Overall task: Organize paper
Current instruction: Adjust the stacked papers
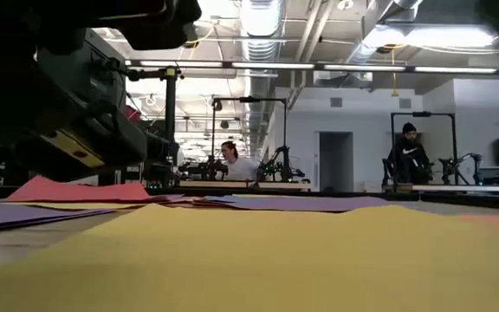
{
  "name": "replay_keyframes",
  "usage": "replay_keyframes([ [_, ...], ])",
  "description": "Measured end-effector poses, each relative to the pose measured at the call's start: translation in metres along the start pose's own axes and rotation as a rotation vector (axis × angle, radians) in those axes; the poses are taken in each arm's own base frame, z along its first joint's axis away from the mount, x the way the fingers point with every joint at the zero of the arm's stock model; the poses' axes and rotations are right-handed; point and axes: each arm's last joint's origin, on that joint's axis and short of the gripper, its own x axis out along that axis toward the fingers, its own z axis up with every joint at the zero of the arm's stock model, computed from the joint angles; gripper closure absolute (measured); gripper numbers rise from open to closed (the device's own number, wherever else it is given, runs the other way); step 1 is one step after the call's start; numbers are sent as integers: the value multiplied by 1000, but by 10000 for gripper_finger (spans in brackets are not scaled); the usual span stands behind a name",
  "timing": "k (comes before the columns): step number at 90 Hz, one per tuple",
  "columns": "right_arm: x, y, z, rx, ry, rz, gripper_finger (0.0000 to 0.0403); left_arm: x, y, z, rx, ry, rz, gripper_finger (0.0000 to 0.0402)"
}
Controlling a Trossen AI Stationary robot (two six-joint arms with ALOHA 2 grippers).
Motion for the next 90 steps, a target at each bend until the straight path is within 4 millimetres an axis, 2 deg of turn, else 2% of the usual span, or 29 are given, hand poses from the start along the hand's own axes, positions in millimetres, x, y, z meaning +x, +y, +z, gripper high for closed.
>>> replay_keyframes([
  [8,6,6,-2,-18,-13,35,403,-1,-3,-1,-7,6,-12,402],
  [22,14,1,-1,19,2,29,403,-9,-11,-7,6,46,-25,402],
  [51,15,1,-1,24,5,31,403,-7,-25,-14,37,35,-20,402],
  [75,15,-3,5,16,-22,38,403,-7,-19,-6,73,-50,32,402],
  [90,15,-5,9,21,-36,40,403,-3,-14,-6,45,-21,14,402],
])
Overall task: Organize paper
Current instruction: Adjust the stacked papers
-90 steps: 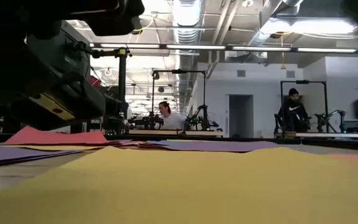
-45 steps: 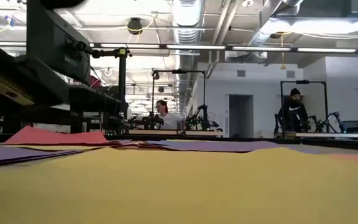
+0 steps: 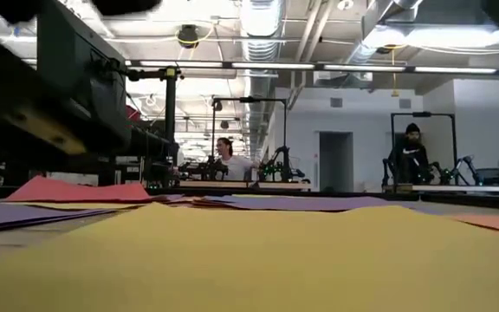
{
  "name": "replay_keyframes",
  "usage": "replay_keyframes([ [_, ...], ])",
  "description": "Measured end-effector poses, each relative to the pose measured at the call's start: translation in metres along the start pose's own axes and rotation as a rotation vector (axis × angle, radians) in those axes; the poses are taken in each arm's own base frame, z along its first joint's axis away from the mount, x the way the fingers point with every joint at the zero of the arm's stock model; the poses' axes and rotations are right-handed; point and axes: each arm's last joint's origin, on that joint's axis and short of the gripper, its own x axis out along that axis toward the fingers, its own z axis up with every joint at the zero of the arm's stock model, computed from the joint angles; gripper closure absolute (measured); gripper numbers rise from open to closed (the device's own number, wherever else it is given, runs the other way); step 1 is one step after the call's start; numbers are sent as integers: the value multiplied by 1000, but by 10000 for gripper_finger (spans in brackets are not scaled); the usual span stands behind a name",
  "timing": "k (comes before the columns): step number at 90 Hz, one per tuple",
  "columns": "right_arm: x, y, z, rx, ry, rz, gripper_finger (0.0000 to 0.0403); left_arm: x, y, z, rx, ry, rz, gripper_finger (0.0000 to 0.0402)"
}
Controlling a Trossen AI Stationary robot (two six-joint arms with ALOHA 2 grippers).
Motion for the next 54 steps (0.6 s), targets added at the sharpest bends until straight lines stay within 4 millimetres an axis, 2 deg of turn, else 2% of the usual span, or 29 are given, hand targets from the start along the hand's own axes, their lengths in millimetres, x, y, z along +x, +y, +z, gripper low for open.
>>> replay_keyframes([
  [23,1,5,-5,-1,8,-1,403,-2,-8,-4,-15,30,-39,402],
  [42,-1,0,1,13,6,3,403,-3,-4,-3,-32,37,-30,402],
  [47,-5,0,1,14,16,0,403,-9,-2,-4,-41,72,-7,402],
  [54,-21,5,-1,4,30,-3,403,-30,-4,0,-42,88,14,402],
])
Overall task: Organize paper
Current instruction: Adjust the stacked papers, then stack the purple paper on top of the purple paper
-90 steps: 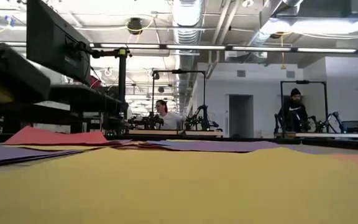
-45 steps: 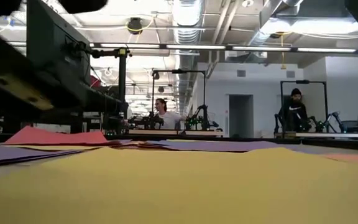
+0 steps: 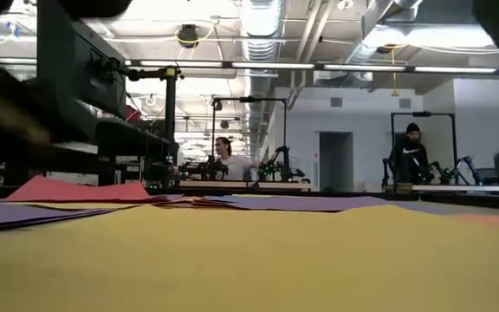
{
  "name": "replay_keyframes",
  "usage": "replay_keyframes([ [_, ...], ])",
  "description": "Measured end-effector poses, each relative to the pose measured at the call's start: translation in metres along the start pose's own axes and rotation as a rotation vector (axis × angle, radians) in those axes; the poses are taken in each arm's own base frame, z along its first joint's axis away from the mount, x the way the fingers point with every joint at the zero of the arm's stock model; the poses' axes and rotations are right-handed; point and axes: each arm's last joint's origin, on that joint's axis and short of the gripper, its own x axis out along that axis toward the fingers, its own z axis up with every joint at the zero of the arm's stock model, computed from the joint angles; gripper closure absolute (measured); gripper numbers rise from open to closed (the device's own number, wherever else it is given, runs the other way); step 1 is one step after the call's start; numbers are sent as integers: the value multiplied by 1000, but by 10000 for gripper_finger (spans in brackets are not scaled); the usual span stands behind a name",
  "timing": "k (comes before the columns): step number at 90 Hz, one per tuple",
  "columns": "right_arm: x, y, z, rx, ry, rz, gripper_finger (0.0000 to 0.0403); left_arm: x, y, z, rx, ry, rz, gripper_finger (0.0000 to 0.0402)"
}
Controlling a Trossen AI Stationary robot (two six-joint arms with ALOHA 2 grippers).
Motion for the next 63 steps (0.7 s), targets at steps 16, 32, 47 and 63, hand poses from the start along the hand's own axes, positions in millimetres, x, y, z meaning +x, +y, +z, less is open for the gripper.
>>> replay_keyframes([
  [16,-56,18,-6,-42,-8,23,403,-57,4,5,-17,-18,21,402],
  [32,-122,4,-10,-57,-36,-110,403,-117,31,7,-111,-79,93,402],
  [47,-187,-25,-8,33,-148,-197,403,-172,74,6,-318,-159,170,402],
  [63,-244,-61,-1,202,-358,-243,403,-221,118,5,-499,-321,234,398],
])
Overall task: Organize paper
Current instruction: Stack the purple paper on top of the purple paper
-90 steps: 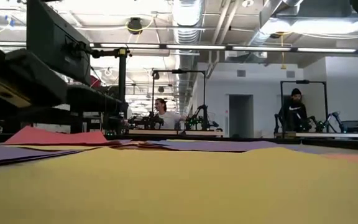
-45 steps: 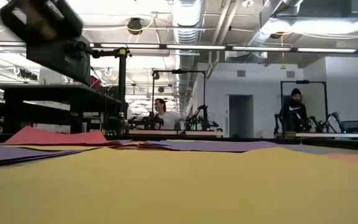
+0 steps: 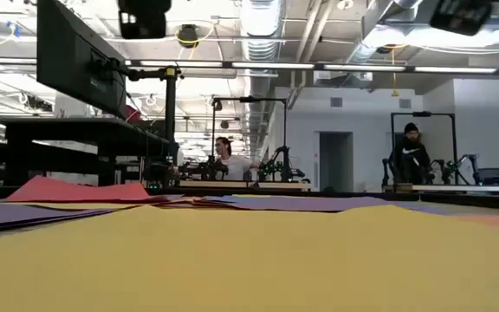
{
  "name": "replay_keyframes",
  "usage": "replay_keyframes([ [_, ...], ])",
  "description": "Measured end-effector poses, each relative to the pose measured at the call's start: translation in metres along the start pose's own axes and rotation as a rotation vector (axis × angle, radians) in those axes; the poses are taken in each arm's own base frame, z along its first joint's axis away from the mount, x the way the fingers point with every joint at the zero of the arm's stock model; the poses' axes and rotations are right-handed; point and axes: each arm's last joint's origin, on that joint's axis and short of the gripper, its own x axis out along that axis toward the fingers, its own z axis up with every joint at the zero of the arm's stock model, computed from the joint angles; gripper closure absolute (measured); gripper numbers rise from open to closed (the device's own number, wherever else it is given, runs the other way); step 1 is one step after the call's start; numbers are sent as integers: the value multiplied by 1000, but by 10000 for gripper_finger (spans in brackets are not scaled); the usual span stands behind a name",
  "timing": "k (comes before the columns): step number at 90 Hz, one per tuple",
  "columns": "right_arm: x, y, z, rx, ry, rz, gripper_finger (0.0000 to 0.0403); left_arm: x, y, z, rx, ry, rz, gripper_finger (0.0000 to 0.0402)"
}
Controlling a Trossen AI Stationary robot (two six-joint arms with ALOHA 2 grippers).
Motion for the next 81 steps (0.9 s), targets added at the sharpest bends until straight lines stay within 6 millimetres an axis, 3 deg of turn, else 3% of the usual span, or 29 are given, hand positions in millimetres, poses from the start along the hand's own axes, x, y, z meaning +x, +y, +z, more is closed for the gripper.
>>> replay_keyframes([
  [10,-18,-30,17,131,-112,-57,390,-12,28,18,-59,-66,22,373],
  [21,-30,-63,32,268,-207,-142,347,-17,62,37,-39,-98,44,324],
  [38,-32,-121,48,511,-235,-348,261,-2,120,72,49,-139,16,252],
  [46,-28,-155,50,603,-203,-450,228,14,145,89,59,-165,-58,236],
  [56,-19,-198,49,659,-153,-496,202,49,170,104,67,-169,-95,234],
  [81,15,-292,38,675,-102,-505,197,121,189,113,49,-134,-111,241],
])
